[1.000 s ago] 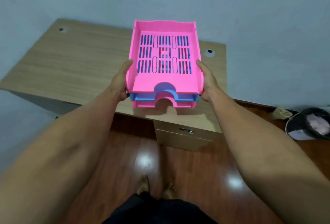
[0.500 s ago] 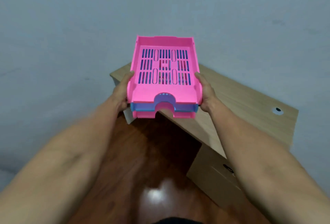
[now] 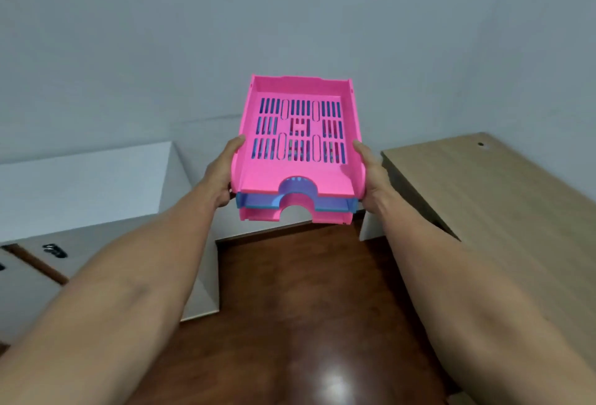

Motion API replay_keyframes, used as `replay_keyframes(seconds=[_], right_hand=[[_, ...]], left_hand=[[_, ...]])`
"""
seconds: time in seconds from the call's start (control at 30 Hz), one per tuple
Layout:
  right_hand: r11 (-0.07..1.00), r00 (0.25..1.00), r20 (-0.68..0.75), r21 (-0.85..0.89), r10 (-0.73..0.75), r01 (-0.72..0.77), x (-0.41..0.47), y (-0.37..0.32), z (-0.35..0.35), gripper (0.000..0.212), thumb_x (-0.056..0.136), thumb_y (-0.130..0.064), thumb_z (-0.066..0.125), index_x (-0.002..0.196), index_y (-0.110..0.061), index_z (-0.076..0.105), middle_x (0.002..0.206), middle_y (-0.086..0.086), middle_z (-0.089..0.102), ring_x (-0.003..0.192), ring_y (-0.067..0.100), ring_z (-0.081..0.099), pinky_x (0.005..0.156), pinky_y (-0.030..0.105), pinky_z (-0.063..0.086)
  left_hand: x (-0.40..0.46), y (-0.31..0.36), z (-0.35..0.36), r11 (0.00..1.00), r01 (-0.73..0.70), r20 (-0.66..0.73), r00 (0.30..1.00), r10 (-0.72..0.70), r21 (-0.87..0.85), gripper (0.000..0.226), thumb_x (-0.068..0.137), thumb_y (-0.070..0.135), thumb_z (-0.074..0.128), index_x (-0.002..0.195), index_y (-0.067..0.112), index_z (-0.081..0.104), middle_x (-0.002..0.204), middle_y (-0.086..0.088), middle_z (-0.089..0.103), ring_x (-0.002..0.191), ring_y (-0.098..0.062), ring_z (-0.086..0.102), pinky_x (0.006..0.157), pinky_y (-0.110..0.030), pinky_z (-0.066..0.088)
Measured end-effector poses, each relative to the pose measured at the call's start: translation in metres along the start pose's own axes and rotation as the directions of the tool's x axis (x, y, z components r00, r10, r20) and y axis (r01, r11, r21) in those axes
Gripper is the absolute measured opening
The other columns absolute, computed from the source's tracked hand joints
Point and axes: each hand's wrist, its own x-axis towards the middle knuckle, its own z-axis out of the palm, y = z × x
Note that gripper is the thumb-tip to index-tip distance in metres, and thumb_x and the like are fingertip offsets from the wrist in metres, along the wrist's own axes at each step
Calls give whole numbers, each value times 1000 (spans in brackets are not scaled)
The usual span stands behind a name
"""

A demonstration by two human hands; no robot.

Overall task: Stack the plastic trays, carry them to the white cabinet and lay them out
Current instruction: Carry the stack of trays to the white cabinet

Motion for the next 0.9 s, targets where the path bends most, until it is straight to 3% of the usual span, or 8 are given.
replay_keyframes(seconds=[0.1, 0.43, 0.53, 0.73, 0.9], right_hand=[[1000, 999, 51, -14, -3, 4, 10, 23, 83, 102, 44, -71, 91, 128, -16, 71, 117, 12, 79, 111, 38, 75, 102, 59, 56], [987, 927, 350, -133, 135, -94, 12, 108, 334, 100, 43, -72, 92, 126, -18, 72, 116, 13, 79, 110, 40, 74, 100, 60, 56], [975, 878, 439, -193, 190, -114, -1, 135, 406, 101, 41, -72, 93, 125, -18, 72, 115, 13, 79, 109, 40, 75, 98, 60, 57], [945, 766, 570, -288, 298, -153, -14, 193, 542, 98, 43, -70, 94, 125, -21, 72, 119, 11, 78, 110, 39, 74, 100, 61, 56], [918, 660, 647, -350, 381, -187, -15, 243, 659, 99, 42, -68, 95, 126, -22, 70, 119, 11, 78, 111, 38, 74, 99, 61, 56]], left_hand=[[-27, 18, -80, 998, -44, -123, 992, 39, -36, 61, 79, 61, 71, 126, 22, 66, 115, -9, 76, 104, -31, 72, 91, -49, 57], [-138, 38, -314, 982, -171, -468, 877, 112, -86, 70, 69, 69, 76, 123, 26, 68, 120, -9, 74, 108, -34, 71, 97, -56, 53], [-175, 37, -374, 962, -253, -550, 821, 157, -103, 67, 75, 65, 73, 126, 23, 66, 120, -10, 73, 108, -33, 71, 93, -53, 56], [-231, 26, -499, 917, -361, -671, 724, 161, -169, 77, 74, 61, 79, 136, 20, 61, 136, -16, 64, 126, -38, 60, 106, -60, 45], [-255, 28, -605, 898, -402, -757, 639, 136, -178, 78, 76, 59, 78, 138, 17, 59, 141, -17, 60, 128, -39, 58, 109, -61, 42]])
